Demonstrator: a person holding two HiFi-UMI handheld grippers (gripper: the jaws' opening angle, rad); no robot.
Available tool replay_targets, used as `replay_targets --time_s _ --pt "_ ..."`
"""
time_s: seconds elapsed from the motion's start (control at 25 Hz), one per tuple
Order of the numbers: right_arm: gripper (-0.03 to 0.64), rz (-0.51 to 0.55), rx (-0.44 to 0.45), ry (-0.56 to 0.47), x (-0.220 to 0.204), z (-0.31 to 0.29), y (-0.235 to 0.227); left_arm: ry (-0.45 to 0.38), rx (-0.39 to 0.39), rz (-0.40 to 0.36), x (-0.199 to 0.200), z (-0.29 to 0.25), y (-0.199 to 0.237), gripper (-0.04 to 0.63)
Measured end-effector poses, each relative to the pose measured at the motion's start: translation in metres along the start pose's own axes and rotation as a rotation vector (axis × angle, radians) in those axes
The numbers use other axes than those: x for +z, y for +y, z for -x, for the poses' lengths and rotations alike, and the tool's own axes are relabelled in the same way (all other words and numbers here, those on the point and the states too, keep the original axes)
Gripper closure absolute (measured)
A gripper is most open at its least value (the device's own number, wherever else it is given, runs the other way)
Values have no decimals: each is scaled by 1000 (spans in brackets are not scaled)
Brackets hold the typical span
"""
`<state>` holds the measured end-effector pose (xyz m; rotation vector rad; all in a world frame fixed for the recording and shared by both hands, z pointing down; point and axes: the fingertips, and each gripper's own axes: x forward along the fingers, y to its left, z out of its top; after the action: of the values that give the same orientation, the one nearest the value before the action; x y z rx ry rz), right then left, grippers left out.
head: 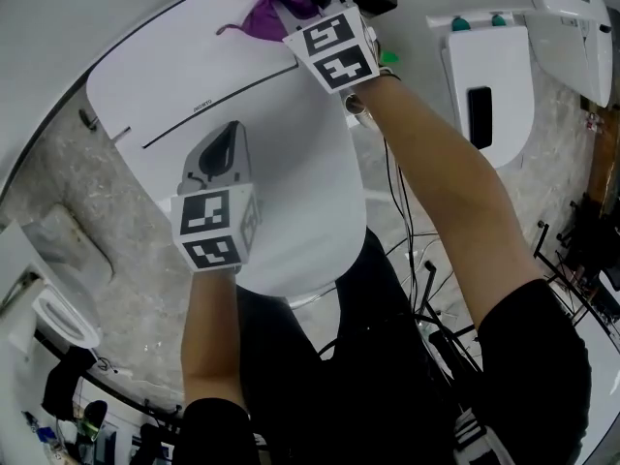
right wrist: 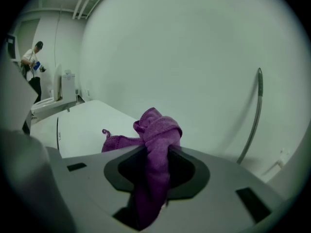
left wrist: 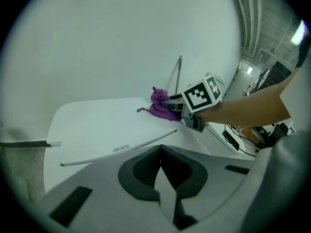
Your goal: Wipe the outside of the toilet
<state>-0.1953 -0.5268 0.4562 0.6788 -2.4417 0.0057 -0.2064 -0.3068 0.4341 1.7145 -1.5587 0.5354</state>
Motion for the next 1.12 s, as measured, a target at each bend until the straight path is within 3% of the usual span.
replay_targets --time_s 0.2,0.4,0.6,0.72,0.92,1.12 --pt "497 -90 35 -34 -19 -2 -33 -11 74 -44 2 -19 -24 586" --pt "497 -178 115 -86 -15 -8 -39 -14 107 2 10 -26 -50 586" --pt "497 -383 211 -124 -30 -6 -50 5 105 46 8 -38 -82 586" --pt "499 -481 240 -143 -45 -3 -54 26 104 34 5 -43 -102 586" --pt "502 -464 275 -55 -98 -7 -35 69 101 2 -2 -47 -119 586" --pt "505 -488 321 -79 -115 -21 -31 87 101 -42 -3 -56 -114 586"
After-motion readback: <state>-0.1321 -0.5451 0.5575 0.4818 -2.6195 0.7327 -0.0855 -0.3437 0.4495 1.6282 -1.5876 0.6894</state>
